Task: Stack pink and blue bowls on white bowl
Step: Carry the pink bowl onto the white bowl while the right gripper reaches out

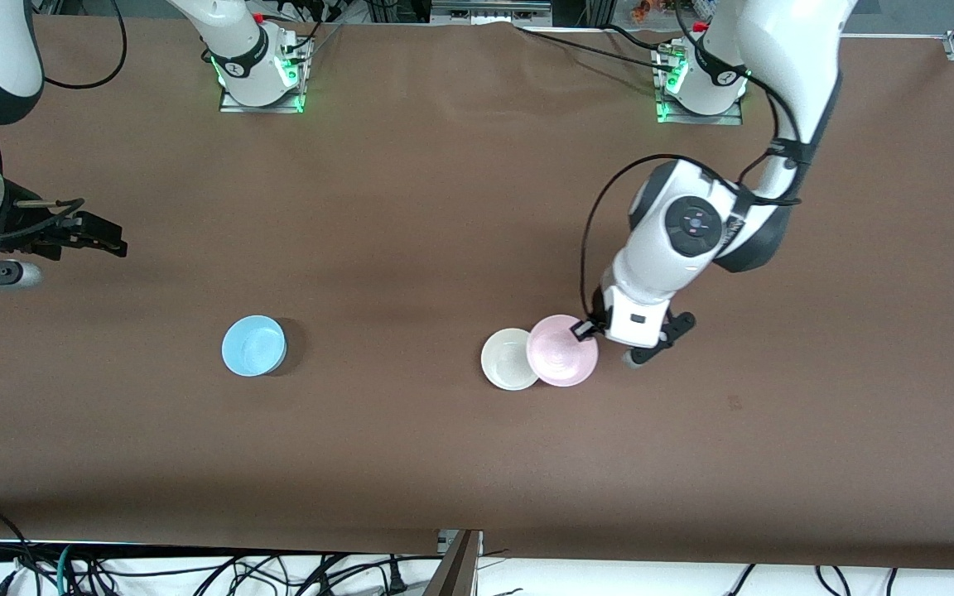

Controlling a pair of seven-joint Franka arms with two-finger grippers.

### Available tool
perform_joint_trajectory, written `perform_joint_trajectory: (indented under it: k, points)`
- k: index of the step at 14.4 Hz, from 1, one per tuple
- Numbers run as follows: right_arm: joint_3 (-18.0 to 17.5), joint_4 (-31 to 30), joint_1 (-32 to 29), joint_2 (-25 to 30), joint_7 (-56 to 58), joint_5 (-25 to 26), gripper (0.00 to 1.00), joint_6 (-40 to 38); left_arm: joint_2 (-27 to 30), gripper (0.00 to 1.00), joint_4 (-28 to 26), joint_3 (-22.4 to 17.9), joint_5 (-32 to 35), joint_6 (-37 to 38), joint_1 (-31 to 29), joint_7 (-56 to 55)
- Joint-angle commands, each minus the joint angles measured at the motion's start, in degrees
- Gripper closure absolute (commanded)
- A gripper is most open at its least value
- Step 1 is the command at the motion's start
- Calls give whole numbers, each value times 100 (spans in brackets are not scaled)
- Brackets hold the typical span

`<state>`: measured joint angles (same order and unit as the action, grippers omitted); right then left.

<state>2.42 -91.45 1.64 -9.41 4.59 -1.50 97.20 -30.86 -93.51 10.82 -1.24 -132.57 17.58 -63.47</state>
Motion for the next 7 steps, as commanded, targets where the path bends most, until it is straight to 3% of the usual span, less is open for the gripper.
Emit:
perform_joint_trajectory:
  k: [1, 7]
  points:
    - [-14, 137, -15, -403, 121, 27, 0, 394, -560, 100, 657, -107, 404, 47, 290, -735]
    - [-14, 137, 170, -1624, 156, 71, 0, 1791, -974, 100, 931, -98, 757, -189, 589, -1729]
